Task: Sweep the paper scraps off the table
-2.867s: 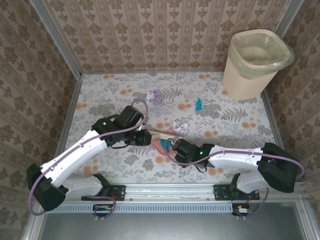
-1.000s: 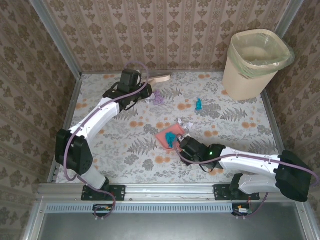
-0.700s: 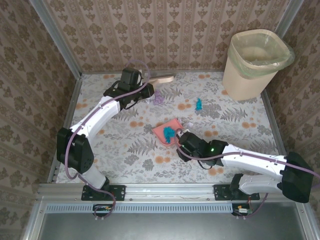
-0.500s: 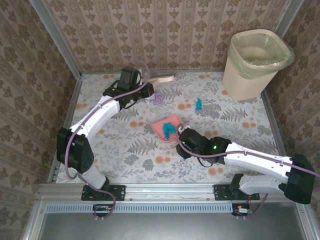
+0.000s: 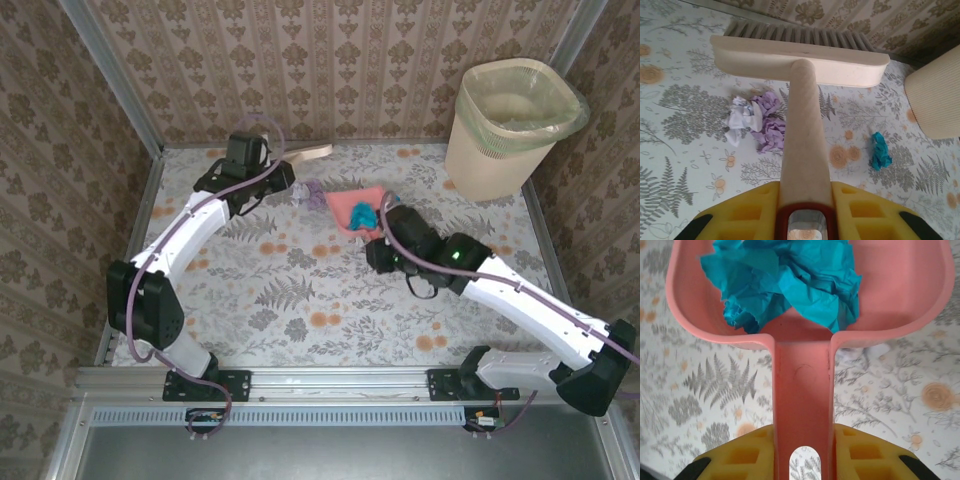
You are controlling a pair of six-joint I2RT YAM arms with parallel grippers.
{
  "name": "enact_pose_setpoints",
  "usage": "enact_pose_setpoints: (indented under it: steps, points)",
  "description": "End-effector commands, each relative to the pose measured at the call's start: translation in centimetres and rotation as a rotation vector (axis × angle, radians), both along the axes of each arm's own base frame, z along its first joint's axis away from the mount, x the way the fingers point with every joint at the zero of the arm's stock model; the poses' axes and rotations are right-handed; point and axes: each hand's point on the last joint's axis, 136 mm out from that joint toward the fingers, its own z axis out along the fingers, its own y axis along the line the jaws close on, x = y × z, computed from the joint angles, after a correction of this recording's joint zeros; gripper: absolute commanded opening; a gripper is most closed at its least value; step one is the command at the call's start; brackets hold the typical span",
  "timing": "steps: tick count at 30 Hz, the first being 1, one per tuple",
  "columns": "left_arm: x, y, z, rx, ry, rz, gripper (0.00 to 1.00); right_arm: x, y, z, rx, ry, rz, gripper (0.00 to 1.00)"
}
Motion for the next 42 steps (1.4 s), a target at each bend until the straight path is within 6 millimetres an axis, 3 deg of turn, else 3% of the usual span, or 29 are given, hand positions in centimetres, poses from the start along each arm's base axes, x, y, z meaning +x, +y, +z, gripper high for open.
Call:
enact_pose_setpoints:
  steps: [1, 12, 22, 30, 42]
  points:
    - [-0.5, 0.9, 1.7, 0.003, -0.048, 0.006, 0.00, 1.4, -2.3, 2.3, 0.041, 0.015, -0.083, 0.00]
    - [-0.5, 1.8, 1.6, -0.002, -0.050, 0.018, 0.00, 9.5, -10.8, 10.4, 0.130, -0.081, -0.339, 0.00]
    - [-0.1, 2.2, 1.2, 0.001, -0.043, 0.022, 0.00, 18.6, -15.7, 16.5, 0.304, -0.135, -0.474, 0.00]
    - [0.3, 2.1, 1.0, -0.001, -0.041, 0.017, 0.00, 23.6, -20.1, 18.5, 0.560, -0.160, -0.591, 0.00]
    - [0.7, 1.4, 0.4, -0.020, -0.022, -0.002, 0.00, 26.6, -25.1, 19.4, 1.053, -0.199, -0.717, 0.00]
